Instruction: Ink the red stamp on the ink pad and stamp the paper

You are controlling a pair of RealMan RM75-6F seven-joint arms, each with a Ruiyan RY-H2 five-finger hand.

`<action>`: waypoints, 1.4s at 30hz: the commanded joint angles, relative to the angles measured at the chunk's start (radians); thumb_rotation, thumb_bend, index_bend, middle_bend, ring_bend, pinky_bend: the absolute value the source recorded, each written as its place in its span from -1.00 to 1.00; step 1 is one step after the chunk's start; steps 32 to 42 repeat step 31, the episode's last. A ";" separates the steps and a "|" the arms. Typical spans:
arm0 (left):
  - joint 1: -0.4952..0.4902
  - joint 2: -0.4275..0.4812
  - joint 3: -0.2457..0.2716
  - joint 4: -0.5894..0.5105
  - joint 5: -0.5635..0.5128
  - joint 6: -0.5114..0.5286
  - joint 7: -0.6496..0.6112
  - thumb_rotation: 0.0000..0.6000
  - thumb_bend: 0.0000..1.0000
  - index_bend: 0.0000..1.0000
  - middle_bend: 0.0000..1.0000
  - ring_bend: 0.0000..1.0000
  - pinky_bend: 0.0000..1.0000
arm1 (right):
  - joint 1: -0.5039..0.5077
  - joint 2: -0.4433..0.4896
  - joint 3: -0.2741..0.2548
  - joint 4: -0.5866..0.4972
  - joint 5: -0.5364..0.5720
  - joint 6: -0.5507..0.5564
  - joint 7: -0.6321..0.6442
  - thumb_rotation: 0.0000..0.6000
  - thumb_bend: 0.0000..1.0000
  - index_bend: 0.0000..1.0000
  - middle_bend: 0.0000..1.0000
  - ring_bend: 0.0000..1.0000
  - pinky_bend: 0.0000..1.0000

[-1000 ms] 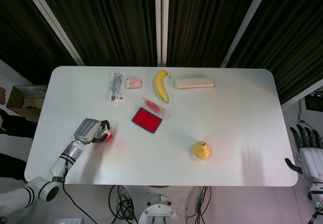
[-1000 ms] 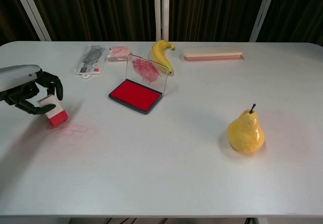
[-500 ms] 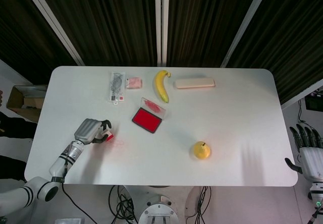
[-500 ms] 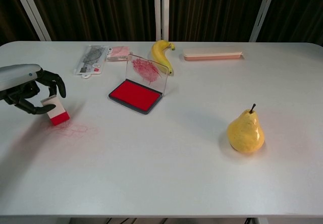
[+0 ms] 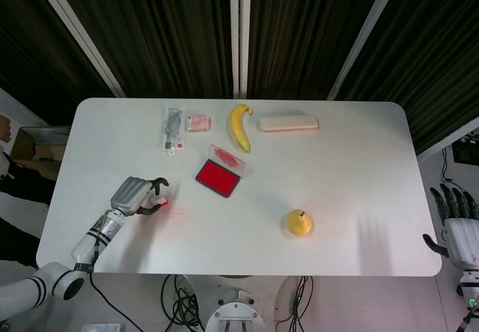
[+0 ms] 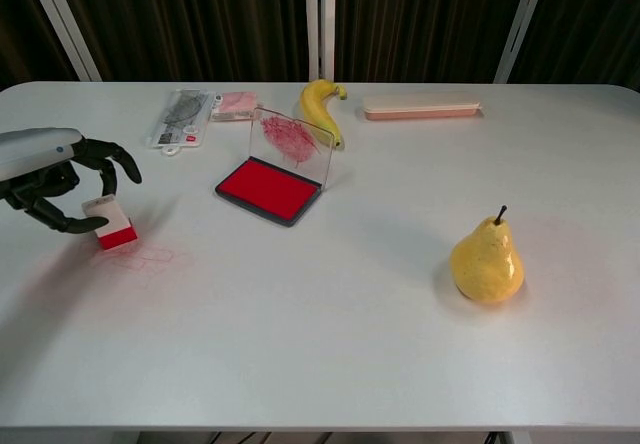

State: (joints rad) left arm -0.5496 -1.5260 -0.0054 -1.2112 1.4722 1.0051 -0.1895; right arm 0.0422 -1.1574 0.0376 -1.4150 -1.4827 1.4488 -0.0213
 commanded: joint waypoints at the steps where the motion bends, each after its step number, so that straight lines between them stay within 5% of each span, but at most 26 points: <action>1: 0.000 0.001 0.000 -0.002 0.001 0.000 0.000 1.00 -0.45 -0.43 -0.06 0.83 1.00 | 0.000 0.000 0.000 0.001 0.000 -0.001 0.000 1.00 -0.79 -1.00 -1.00 -1.00 -1.00; 15: 0.003 0.041 -0.003 -0.051 0.008 0.019 0.002 1.00 -0.57 -0.48 -0.20 0.81 1.00 | -0.001 -0.003 0.000 0.009 0.002 0.000 0.007 1.00 -0.79 -1.00 -1.00 -1.00 -1.00; 21: 0.059 0.148 -0.042 -0.174 0.020 0.182 0.010 0.99 -0.77 -0.51 -0.36 0.57 0.95 | -0.004 -0.001 0.002 0.011 0.002 0.007 0.015 1.00 -0.79 -1.00 -1.00 -1.00 -1.00; 23: 0.119 0.217 -0.061 -0.247 0.037 0.321 0.016 0.64 -0.80 -0.51 -0.36 0.41 0.83 | -0.008 0.002 0.003 0.010 0.004 0.012 0.020 1.00 -0.79 -1.00 -1.00 -1.00 -1.00; 24: 0.146 0.243 -0.067 -0.268 0.047 0.380 0.018 0.25 -0.80 -0.52 -0.38 0.20 0.62 | -0.009 0.004 0.004 0.010 0.005 0.015 0.023 1.00 -0.79 -1.00 -1.00 -1.00 -1.00; 27: 0.232 0.325 -0.049 -0.275 0.089 0.524 0.019 -0.84 -0.79 -0.57 -0.66 -0.69 -0.42 | -0.014 0.012 0.003 0.006 -0.002 0.025 0.036 1.00 -0.79 -1.00 -1.00 -1.00 -1.00; 28: 0.252 0.338 -0.041 -0.259 0.095 0.548 0.019 -0.99 -0.78 -0.59 -0.79 -0.87 -0.63 | -0.015 0.014 0.001 0.005 -0.009 0.031 0.043 1.00 -0.80 -1.00 -1.00 -1.00 -1.00; 31: 0.306 0.379 0.010 -0.197 0.092 0.547 0.027 -1.00 -0.77 -0.69 -0.92 -0.95 -0.69 | -0.023 0.019 -0.006 0.008 -0.039 0.060 0.063 1.00 -0.84 -1.00 -1.00 -1.00 -1.00; 42: 0.306 0.379 0.010 -0.197 0.092 0.547 0.027 -1.00 -0.77 -0.69 -0.92 -0.95 -0.69 | -0.023 0.019 -0.006 0.008 -0.039 0.060 0.063 1.00 -0.84 -1.00 -1.00 -1.00 -1.00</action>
